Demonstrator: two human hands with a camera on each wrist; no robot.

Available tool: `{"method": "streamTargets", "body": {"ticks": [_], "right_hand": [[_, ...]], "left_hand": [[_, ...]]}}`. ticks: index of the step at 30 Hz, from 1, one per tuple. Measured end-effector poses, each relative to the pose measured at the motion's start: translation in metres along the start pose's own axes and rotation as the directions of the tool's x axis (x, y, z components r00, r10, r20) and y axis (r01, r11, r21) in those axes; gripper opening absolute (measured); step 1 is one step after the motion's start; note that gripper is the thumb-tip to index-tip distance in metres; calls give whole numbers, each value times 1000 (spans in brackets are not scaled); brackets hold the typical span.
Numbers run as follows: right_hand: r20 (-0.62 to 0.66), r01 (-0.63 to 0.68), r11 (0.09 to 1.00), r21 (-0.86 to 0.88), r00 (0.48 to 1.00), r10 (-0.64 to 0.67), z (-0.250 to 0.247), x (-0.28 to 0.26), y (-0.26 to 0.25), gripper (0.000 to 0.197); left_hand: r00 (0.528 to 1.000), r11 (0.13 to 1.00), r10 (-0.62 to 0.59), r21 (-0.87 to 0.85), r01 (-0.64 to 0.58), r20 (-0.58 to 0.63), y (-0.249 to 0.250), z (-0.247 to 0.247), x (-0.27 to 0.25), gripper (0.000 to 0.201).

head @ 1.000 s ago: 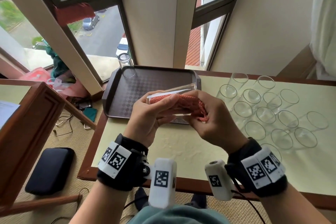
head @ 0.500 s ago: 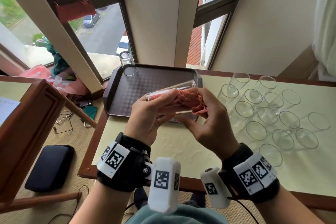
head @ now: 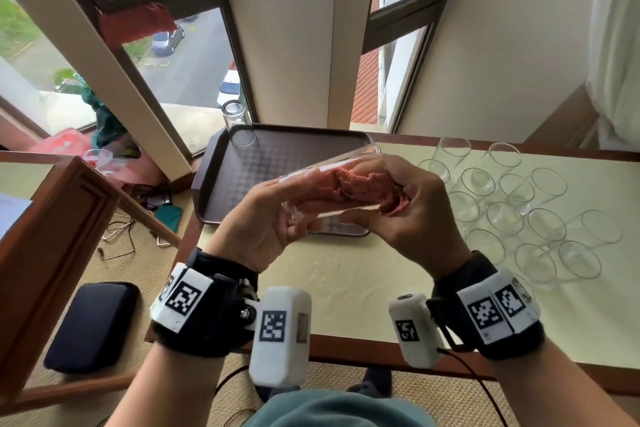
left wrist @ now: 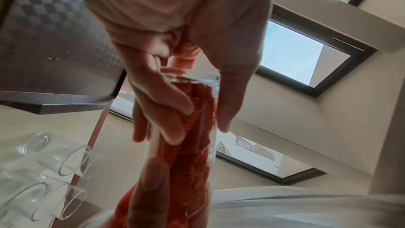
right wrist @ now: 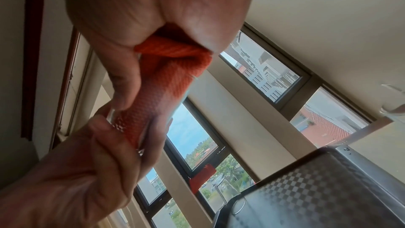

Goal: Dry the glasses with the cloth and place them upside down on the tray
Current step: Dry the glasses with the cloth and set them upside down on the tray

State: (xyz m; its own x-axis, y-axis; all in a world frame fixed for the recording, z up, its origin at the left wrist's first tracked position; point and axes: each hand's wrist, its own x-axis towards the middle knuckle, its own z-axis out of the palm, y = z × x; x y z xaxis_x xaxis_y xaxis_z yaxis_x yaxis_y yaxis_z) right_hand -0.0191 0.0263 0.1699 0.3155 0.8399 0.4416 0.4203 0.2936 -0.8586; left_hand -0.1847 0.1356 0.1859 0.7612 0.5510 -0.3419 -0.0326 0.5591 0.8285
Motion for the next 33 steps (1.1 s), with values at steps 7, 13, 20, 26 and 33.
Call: {"method": "streamTargets", "body": {"ticks": [7, 13, 20, 26, 33], "right_hand": [[19, -54, 999, 5, 998, 54, 0, -8, -3, 45], [18, -151, 968, 199, 989, 150, 2, -5, -7, 54], [-68, -65, 991, 119, 995, 74, -6, 1, -12, 49], [-9, -143, 986, 86, 989, 145, -3, -5, -9, 43], [-60, -191, 942, 275, 975, 215, 5, -12, 2, 45]], "left_hand": [[980, 981, 195, 24, -194, -48, -9, 4, 0, 33], [906, 871, 419, 259, -419, 55, -9, 1, -5, 79], [921, 916, 389, 97, -388, 11, -4, -4, -1, 81], [842, 797, 529, 278, -535, 105, -8, 2, -3, 70], [891, 861, 431, 230, -454, 145, -19, -5, 4, 79]]}}
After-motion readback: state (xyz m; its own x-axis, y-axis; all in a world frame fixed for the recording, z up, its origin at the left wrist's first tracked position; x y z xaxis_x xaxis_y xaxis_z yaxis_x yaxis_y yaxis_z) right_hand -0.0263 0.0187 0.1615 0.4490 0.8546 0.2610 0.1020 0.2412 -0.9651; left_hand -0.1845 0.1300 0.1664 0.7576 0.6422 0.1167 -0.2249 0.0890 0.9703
